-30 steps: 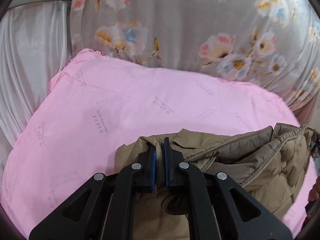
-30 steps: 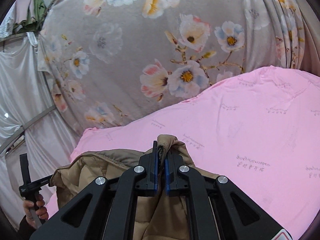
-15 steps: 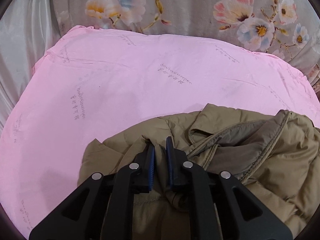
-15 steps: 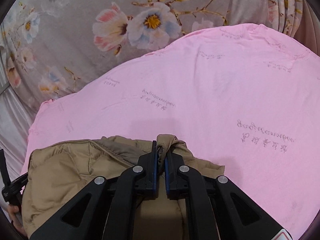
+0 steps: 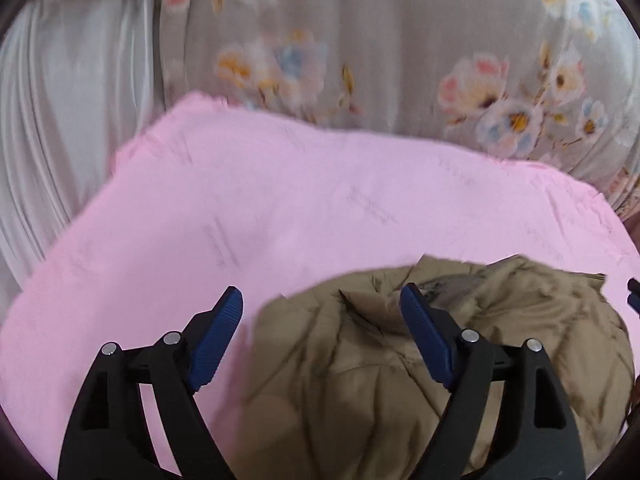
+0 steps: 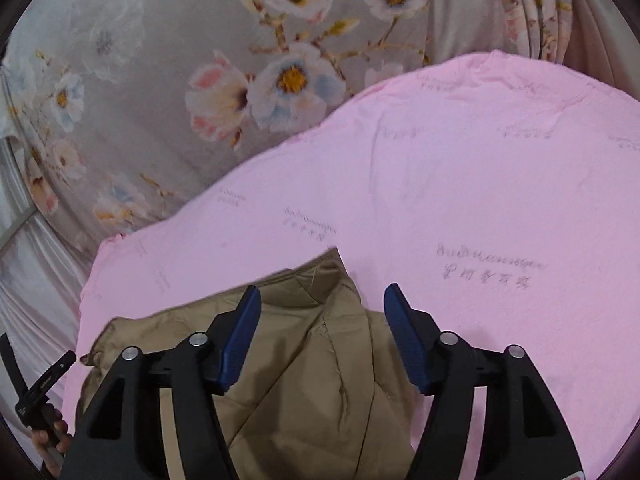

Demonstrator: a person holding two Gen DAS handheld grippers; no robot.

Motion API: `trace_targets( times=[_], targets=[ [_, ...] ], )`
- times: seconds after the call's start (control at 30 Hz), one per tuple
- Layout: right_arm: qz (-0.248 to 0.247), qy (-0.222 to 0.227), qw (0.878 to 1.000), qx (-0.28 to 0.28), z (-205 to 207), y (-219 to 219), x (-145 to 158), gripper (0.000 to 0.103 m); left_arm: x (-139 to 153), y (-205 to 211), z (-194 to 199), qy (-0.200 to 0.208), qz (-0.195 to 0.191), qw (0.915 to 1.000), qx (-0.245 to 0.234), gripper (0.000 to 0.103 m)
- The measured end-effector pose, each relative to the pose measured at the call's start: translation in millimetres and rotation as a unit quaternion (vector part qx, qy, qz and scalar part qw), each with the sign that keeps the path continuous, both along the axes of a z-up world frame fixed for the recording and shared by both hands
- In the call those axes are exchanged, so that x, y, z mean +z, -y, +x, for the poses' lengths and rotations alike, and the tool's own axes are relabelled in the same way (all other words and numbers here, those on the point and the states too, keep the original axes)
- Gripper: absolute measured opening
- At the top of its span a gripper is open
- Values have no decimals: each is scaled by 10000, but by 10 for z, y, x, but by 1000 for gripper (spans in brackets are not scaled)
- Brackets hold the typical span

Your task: Fold large clothes

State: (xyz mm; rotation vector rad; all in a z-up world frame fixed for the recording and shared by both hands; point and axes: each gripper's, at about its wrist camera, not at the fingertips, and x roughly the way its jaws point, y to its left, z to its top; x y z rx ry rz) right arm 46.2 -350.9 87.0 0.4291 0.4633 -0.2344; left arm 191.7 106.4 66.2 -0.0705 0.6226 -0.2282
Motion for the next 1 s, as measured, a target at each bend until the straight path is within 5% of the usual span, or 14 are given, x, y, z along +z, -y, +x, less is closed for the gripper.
trace_targets(
  times=[0.2, 0.33, 0.47, 0.73, 1.0],
  targets=[
    [-903, -413, 9929, 657, 110, -633, 277, 58, 294, 206, -156, -95, 123, 9977, -666, 76],
    [-1205, -981, 9826, 1019, 540, -935, 30, 33, 41, 767, 12, -462, 619, 9913, -1063, 72],
    [-1030, -1463, 9790, 980, 914, -838, -246, 10, -305, 962, 374, -931, 886, 9879, -863, 62],
    [-748, -1789, 9806, 281, 1277, -243, -504, 7, -487, 871, 938, -1140, 794, 9891, -480, 63],
    [-718, -1819, 9804, 226, 1288, -256, -679, 3, -792, 827, 1070, -1291, 332, 9904, -358, 71]
  ],
)
